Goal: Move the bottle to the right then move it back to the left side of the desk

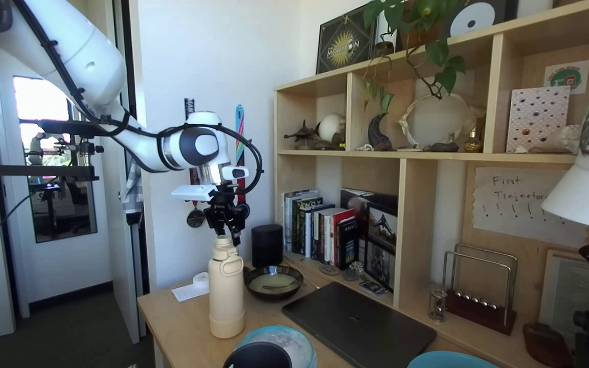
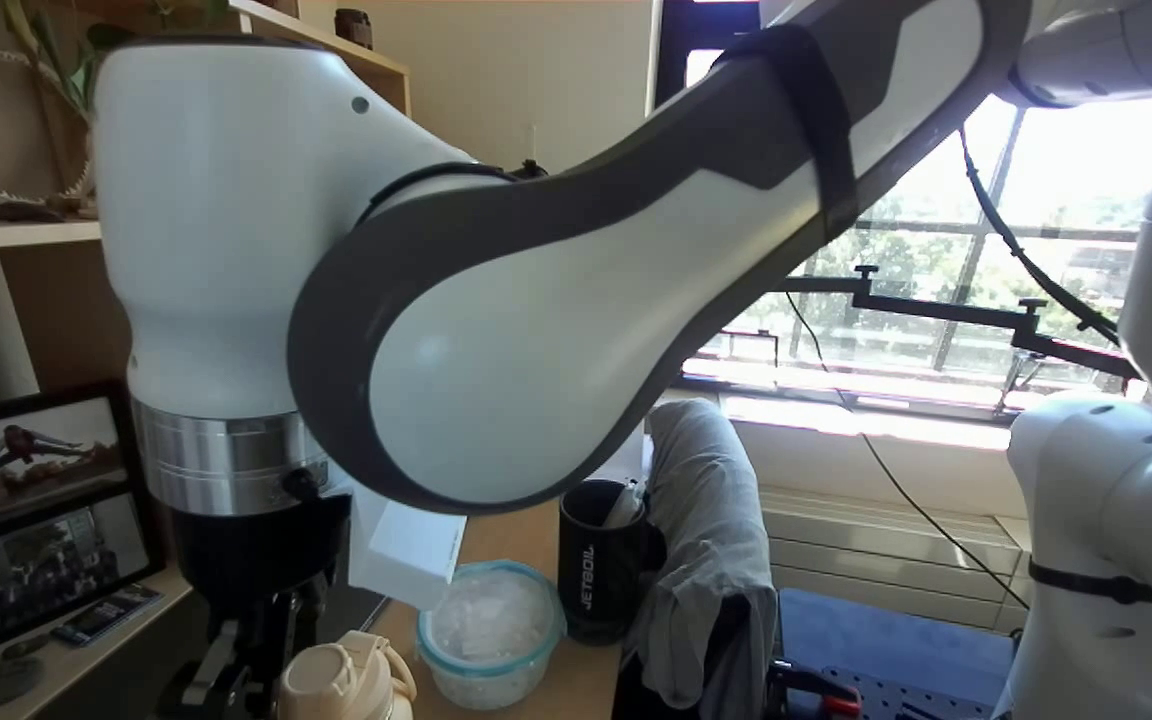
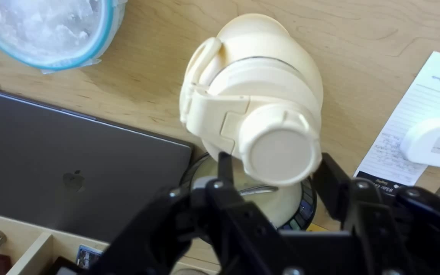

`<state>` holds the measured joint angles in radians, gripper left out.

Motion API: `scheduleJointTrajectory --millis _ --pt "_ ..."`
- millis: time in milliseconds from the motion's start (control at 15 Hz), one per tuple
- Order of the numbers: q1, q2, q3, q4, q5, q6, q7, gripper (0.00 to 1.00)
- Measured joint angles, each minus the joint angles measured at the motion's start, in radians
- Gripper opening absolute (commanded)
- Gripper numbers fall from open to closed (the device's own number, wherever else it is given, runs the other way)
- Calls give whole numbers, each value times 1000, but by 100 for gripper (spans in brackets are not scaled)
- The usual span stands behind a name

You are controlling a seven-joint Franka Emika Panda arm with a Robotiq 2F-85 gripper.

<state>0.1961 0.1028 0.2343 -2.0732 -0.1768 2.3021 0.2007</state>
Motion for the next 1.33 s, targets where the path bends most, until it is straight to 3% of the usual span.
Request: scheduleJointTrajectory --millis 133,200,267,400,800,1333 --pt "0 0 -1 11 0 -20 0 12" --pt "1 0 -1 17 0 -30 0 54" --pt "2 0 -1 23 0 -41 1 49" --pt "3 1 -2 30 0 -59 1 55" --pt "10 1 -7 60 -19 -124 2 100" --pt "14 1 -7 79 -21 -190 2 100"
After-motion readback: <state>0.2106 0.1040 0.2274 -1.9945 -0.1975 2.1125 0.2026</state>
